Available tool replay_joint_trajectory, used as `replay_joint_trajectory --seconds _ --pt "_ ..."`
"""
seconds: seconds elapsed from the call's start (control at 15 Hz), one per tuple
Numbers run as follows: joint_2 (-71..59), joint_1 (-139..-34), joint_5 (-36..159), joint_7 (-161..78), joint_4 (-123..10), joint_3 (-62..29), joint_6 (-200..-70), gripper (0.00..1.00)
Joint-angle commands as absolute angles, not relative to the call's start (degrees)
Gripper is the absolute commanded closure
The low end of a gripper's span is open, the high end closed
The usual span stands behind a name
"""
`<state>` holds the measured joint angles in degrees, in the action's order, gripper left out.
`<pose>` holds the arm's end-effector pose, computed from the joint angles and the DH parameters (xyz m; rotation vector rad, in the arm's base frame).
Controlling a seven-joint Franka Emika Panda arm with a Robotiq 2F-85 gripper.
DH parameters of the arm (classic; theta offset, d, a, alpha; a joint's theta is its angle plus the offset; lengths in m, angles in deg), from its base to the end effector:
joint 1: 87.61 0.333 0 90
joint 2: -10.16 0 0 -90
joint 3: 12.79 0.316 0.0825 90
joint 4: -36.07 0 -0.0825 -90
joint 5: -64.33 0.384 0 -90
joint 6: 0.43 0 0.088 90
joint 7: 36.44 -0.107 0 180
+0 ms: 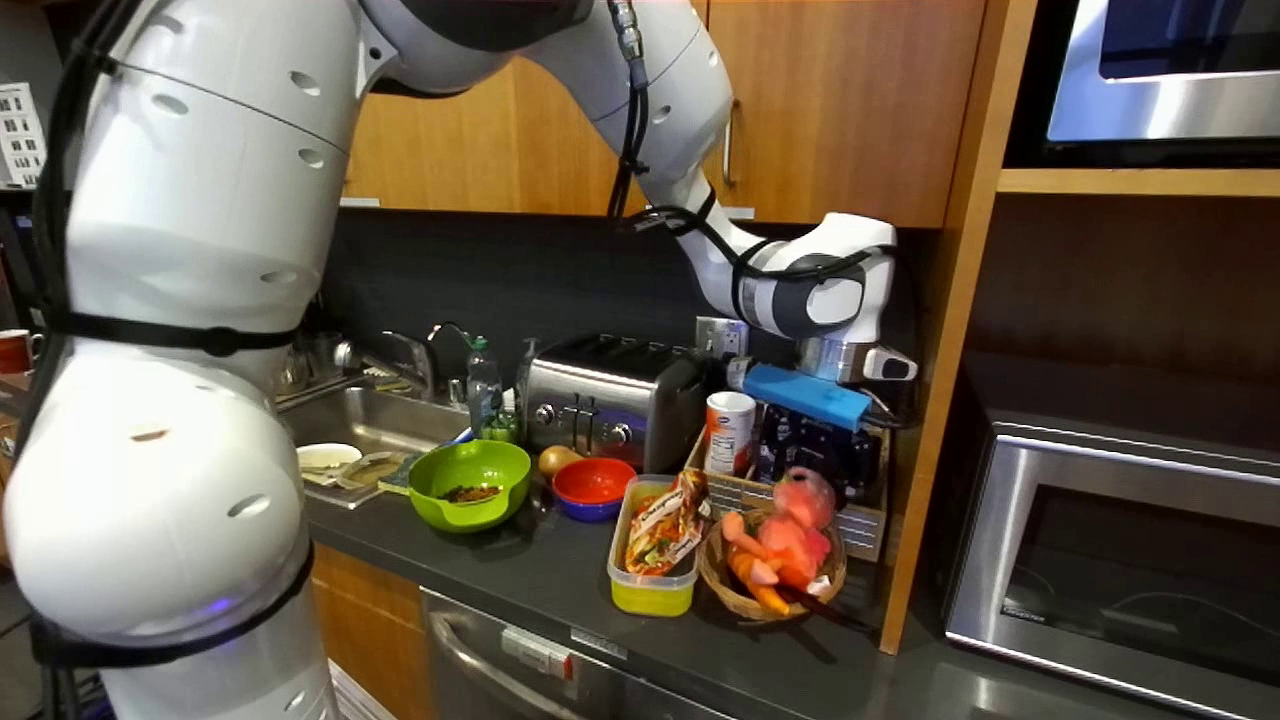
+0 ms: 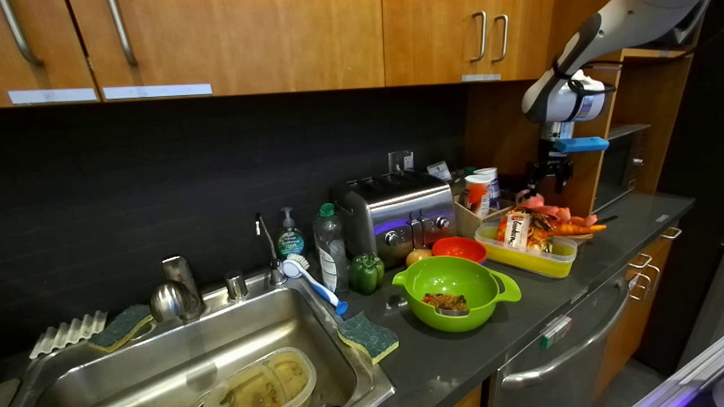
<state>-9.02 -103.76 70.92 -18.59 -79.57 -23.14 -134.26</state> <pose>0.5380 -0.2627 0.2868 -3.0971 0.3446 0.0006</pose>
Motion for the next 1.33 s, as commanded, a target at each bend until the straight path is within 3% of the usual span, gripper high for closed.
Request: replay_joint_trajectory --seconds 0.0,1.27 --pt "-3.5 -101.3 63.4 -26.0 -85.0 -25.0 -136.8 0.00" --pt "-1.3 -92.1 44.0 -44.1 -91.8 -23.6 -135.8 0.00"
